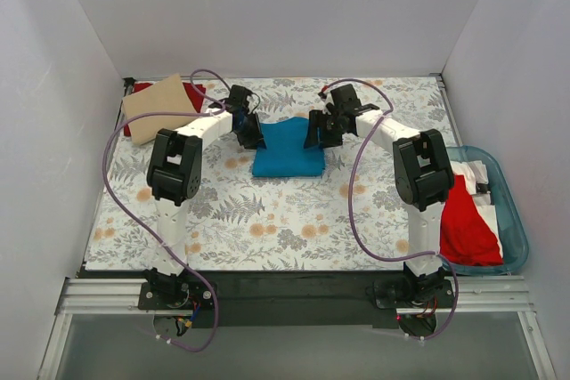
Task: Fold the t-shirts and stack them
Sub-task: Neatly place the folded tshirt to the corner
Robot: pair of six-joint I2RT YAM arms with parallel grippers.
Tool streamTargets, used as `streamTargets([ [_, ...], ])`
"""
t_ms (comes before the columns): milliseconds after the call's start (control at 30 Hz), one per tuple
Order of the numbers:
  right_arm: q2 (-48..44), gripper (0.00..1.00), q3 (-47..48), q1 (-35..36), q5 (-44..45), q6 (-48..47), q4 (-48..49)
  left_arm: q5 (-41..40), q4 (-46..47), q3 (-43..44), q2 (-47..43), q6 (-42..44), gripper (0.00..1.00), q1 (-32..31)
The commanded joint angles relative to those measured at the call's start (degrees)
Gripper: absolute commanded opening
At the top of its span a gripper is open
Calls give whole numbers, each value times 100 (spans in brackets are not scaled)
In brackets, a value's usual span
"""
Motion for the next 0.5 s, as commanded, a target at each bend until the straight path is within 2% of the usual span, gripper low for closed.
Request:
streamTargets([
  [0, -45, 66, -37, 4, -197, 41, 221, -255, -412, 137, 222, -17, 12, -147],
  [33, -98, 66, -46, -4, -188, 59, 230, -326, -429, 190, 204, -43, 1, -147],
  [67, -220, 66, -55, -4, -179, 68, 221, -709, -638, 321, 222, -52, 0, -147],
  [133, -448, 66, -133, -4, -205, 138, 239, -1141, -938, 846, 265, -18, 0, -139],
  [267, -985, 66, -572, 13, -232, 322, 370, -2502, -1624, 1674, 283, 325, 0, -86],
  [367, -1398, 66, -942, 22, -153, 331, 432, -2962, -1957, 2350, 292, 570, 0, 45],
  [467, -1688, 66, -1205, 31, -241, 349, 476, -3094, -2160, 2929, 362, 773, 0, 256],
])
